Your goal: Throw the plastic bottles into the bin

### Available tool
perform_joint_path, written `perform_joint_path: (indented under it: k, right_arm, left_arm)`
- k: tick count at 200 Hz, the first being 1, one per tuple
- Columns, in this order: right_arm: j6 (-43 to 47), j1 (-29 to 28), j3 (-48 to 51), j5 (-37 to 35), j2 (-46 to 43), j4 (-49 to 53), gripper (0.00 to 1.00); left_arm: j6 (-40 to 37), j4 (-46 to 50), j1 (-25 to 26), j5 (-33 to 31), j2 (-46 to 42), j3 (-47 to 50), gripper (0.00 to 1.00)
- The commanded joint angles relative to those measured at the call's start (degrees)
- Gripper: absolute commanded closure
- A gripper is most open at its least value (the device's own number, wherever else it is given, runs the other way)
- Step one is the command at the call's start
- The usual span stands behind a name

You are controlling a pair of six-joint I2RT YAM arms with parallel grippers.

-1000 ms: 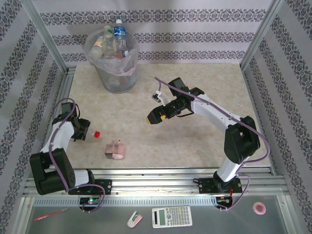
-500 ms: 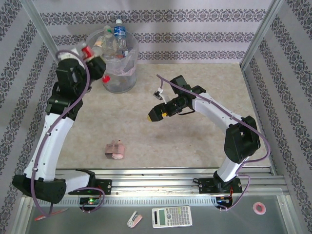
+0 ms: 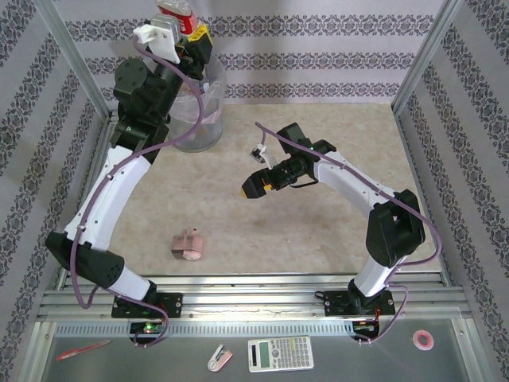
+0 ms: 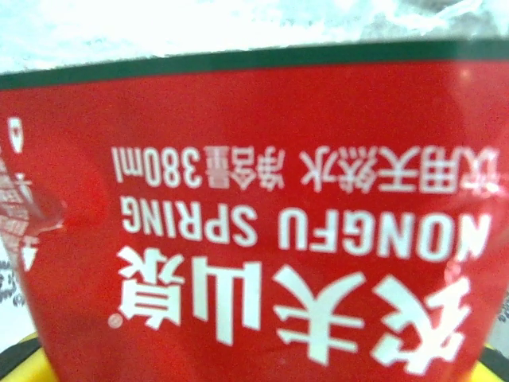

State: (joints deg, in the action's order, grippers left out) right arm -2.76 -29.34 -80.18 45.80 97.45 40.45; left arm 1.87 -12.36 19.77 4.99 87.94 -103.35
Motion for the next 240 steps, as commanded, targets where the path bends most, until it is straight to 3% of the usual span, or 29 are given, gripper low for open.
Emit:
perform_joint_path:
  k: [1, 19, 36, 63, 71, 97, 136, 240]
  right_arm:
    - [0.11, 0.86, 0.13, -0.54, -2.09, -0.46, 0.02]
    - [0.13, 1.18, 0.03, -0.54, -2.09, -0.19, 0.02]
    - [0.13, 1.52, -0.29, -0.37, -1.84, -0.08, 0.02]
    - [0.24, 2.08, -1.52, 0.29, -0.86, 0.89, 0.02]
    - [0.22, 2.12, -1.86, 0.43, -0.58, 1.25, 0.02]
    - [0.25, 2.27, -1.95, 1.22, -0.49, 1.87, 0.02]
    - [0.18, 2.28, 0.43, 1.01, -2.27, 1.27, 0.02]
    - [0.25, 2.27, 0.83, 1.48, -1.93, 1.10, 0.02]
  left_arm:
    - [-3.84, -6.20, 0.15, 1.00, 0.87, -3.66, 0.60]
    - [-2.72, -3.91, -0.83, 0.63, 2.93, -5.74, 0.60]
    - [3.04, -0.09, -4.24, 1.37, 6.05, -7.97, 0.56]
    - [13.66, 11.94, -9.97, 5.91, 14.50, -14.77, 0.10]
    - [14.67, 15.15, -11.04, 6.96, 17.23, -16.79, 0.00]
    - [19.75, 21.13, -13.57, 6.24, 22.87, -20.69, 0.00]
    - [21.26, 21.18, -13.73, 5.94, 21.98, -22.80, 0.00]
    - [20.04, 22.24, -13.61, 1.50, 7.69, -16.48, 0.00]
